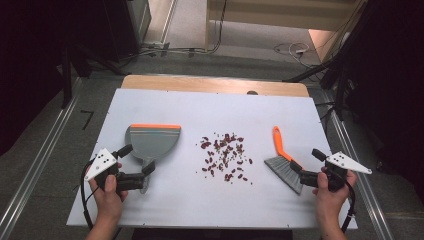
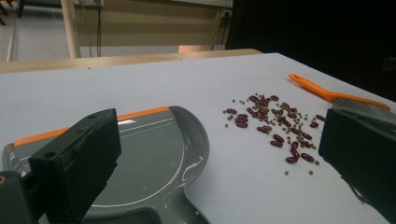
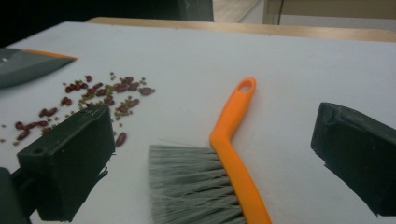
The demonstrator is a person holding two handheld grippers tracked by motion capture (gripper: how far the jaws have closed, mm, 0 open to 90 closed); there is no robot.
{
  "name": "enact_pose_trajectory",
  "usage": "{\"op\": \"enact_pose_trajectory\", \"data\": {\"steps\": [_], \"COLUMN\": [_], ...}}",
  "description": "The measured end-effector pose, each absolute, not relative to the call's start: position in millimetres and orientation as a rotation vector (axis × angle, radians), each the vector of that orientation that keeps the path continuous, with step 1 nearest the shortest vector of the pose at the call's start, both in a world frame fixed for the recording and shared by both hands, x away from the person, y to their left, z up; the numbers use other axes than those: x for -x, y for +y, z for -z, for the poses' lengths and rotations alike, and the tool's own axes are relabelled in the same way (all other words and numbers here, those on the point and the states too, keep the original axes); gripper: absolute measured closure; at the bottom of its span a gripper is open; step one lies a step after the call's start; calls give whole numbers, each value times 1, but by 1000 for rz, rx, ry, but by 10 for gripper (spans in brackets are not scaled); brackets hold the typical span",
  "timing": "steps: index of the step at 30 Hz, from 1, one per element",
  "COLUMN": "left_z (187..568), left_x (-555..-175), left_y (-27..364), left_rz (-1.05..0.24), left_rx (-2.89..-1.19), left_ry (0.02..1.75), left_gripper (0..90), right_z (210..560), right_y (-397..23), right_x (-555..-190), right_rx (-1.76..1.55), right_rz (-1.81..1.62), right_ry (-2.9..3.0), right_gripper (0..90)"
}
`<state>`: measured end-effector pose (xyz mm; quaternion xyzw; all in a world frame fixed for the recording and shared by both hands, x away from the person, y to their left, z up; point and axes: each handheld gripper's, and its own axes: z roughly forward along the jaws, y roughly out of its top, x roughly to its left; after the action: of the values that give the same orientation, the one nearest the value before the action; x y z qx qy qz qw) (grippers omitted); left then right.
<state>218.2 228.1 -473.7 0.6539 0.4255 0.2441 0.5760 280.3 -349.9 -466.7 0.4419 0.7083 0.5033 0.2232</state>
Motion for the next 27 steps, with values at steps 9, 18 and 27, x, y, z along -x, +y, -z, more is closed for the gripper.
{"op": "enact_pose_trajectory", "data": {"steps": [9, 18, 27], "left_z": [473, 471, 471], "left_x": [-223, -222, -222], "left_y": [223, 221, 214], "left_rz": [-565, -576, -626], "left_rx": [-1542, -1540, -1557], "left_ry": [988, 991, 996], "left_gripper": [0, 9, 12], "right_z": [459, 438, 420], "right_y": [-349, -333, -325], "right_x": [-277, -280, -292], "right_rx": [-1207, -1132, -1104], "right_rz": [-1384, -1348, -1288], "right_ry": [1975, 1993, 2010], "right_gripper": [0, 0, 0]}}
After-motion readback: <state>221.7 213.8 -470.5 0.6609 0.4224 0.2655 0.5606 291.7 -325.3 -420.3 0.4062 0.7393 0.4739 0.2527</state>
